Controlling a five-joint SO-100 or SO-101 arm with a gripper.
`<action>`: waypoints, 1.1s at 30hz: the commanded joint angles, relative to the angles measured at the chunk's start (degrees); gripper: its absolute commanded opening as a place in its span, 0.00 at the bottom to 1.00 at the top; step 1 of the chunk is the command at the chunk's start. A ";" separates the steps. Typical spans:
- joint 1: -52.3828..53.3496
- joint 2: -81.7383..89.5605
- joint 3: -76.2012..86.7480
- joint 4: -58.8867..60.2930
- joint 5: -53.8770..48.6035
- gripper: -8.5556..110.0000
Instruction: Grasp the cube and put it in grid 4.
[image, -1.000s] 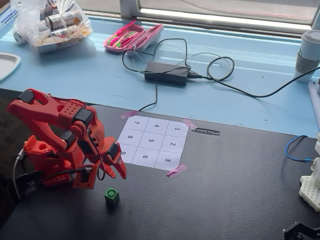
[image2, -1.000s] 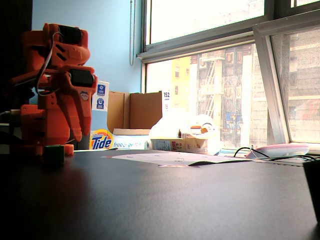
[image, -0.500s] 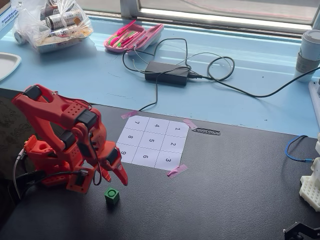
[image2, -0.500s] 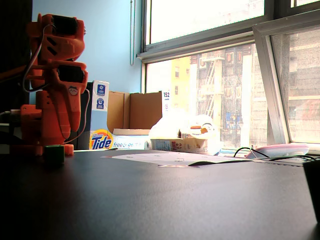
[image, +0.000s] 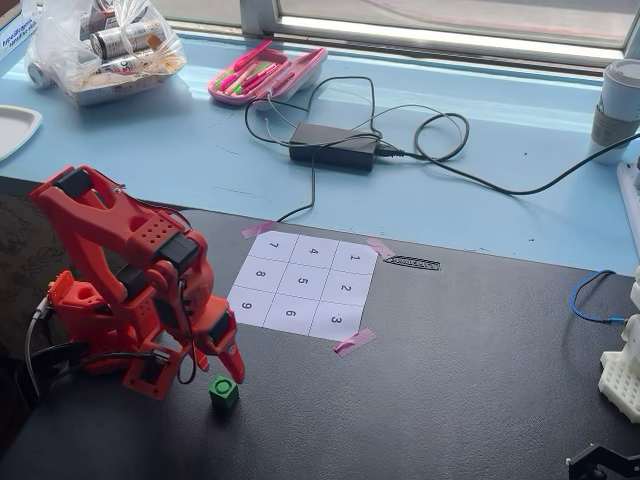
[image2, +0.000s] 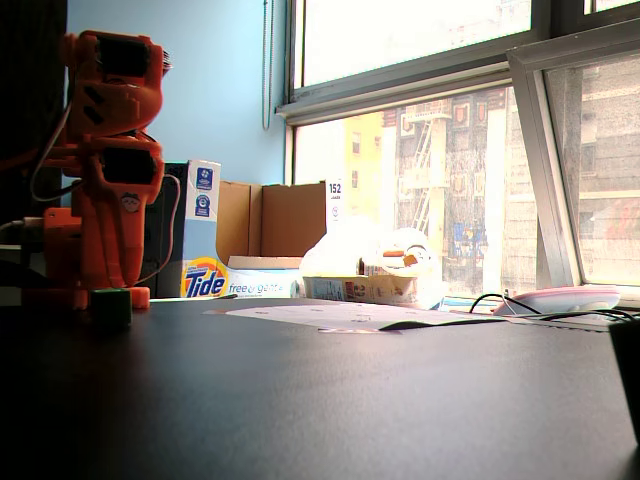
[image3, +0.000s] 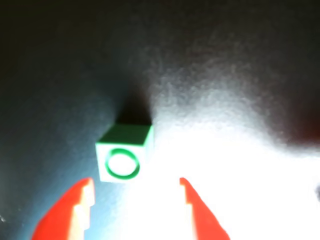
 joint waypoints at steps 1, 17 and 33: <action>1.05 -0.53 -2.55 -0.97 -0.97 0.31; 5.27 -4.75 -2.20 -6.77 -4.04 0.27; 4.22 -5.63 3.96 -14.85 -7.56 0.07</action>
